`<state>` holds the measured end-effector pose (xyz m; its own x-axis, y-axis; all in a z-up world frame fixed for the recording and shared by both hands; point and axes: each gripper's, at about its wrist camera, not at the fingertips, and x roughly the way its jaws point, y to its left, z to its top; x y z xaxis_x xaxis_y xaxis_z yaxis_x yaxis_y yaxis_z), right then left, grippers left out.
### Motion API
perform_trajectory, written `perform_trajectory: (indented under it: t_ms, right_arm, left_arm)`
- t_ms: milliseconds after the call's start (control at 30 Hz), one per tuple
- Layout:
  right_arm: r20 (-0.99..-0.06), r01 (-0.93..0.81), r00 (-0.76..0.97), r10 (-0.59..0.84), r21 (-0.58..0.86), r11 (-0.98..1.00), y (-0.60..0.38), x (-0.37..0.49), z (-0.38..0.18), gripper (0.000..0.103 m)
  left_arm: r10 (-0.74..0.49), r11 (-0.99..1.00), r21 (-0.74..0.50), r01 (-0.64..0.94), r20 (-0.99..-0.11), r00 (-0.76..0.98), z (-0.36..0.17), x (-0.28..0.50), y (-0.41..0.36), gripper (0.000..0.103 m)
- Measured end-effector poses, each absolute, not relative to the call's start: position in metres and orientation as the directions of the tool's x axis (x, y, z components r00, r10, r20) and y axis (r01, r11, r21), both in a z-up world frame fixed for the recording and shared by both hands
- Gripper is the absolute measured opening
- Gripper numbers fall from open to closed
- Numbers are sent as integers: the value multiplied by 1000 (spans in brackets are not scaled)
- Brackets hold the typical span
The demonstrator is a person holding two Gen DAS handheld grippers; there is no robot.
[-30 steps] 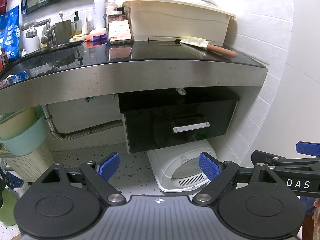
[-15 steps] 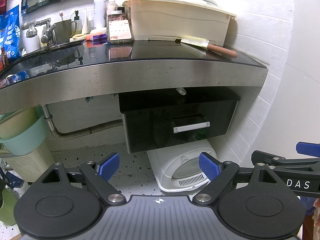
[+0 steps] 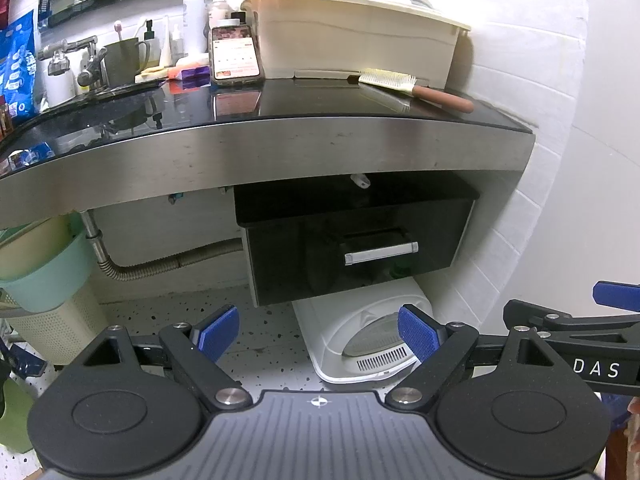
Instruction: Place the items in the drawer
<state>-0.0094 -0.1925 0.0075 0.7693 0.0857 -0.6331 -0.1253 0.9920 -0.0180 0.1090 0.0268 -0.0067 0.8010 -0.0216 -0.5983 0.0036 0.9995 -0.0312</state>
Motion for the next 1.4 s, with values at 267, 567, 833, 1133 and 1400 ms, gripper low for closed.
perform_trajectory:
  t_ms: [267, 567, 833, 1133, 1400]
  right_arm:
    - [-635, -132, 767, 92, -16, 991, -191, -3, 5, 102]
    - [-635, -134, 767, 93, -17, 991, -191, 2, 1, 102]
    - [-627, -132, 774, 91, -18, 991, -189, 3, -3, 102]
    - [-625, -141, 774, 99, -17, 990, -188, 3, -6, 102]
    - [-571, -137, 818, 73, -70, 988, -183, -4, -9, 102]
  left_arm:
    - [-8, 1000, -24, -8, -604, 797, -9, 114, 27, 87]
    - [-10, 1000, -27, -8, -607, 795, -12, 118, 28, 87]
    - [-4, 1000, -25, -14, -604, 797, -14, 119, 27, 87]
    - [8, 999, -23, -27, -609, 793, -15, 121, 28, 87]
    - [-1, 999, -37, -28, -614, 789, -18, 123, 29, 87]
